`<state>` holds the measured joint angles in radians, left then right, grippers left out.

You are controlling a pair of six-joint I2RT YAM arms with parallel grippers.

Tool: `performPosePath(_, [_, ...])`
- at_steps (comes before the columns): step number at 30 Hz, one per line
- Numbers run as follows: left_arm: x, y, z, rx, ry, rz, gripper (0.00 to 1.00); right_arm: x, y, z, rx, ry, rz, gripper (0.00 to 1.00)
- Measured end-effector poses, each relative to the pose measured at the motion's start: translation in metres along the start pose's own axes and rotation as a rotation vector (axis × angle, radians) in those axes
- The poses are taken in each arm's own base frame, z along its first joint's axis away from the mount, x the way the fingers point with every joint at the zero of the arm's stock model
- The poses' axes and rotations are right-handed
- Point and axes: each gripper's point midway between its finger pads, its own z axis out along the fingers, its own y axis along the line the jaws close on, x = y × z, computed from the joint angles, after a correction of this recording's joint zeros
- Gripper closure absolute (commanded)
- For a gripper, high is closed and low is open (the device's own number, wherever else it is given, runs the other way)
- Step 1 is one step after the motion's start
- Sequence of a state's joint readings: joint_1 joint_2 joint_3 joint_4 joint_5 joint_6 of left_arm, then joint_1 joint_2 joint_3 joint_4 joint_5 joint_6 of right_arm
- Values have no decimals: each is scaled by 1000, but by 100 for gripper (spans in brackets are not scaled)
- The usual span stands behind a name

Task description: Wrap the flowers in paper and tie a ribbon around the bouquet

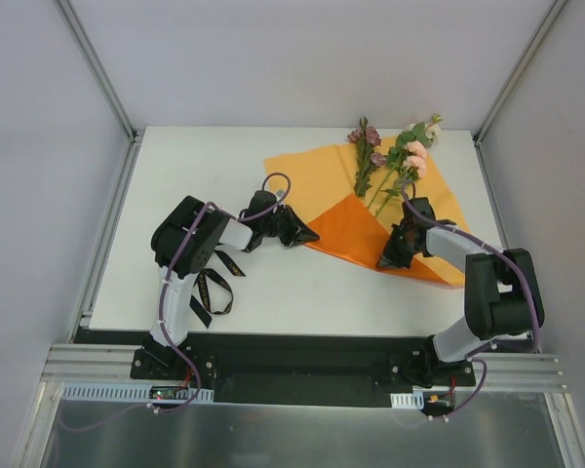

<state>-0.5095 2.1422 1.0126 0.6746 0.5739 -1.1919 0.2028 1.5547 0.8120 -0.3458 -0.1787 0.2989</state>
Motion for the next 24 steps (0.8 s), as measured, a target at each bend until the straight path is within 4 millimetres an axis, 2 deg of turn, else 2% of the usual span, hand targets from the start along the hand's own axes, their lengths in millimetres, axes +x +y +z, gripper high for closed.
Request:
performPosePath(4, [0, 0, 0, -1, 1, -12, 100, -3, -11, -1, -1, -7, 120, 99])
performPosePath(10, [0, 1, 1, -3, 2, -34, 100, -4, -24, -5, 38, -7, 213, 99])
performPosePath(24, [0, 1, 0, 6, 11, -39, 100, -1, -96, -29, 223, -11, 507, 99])
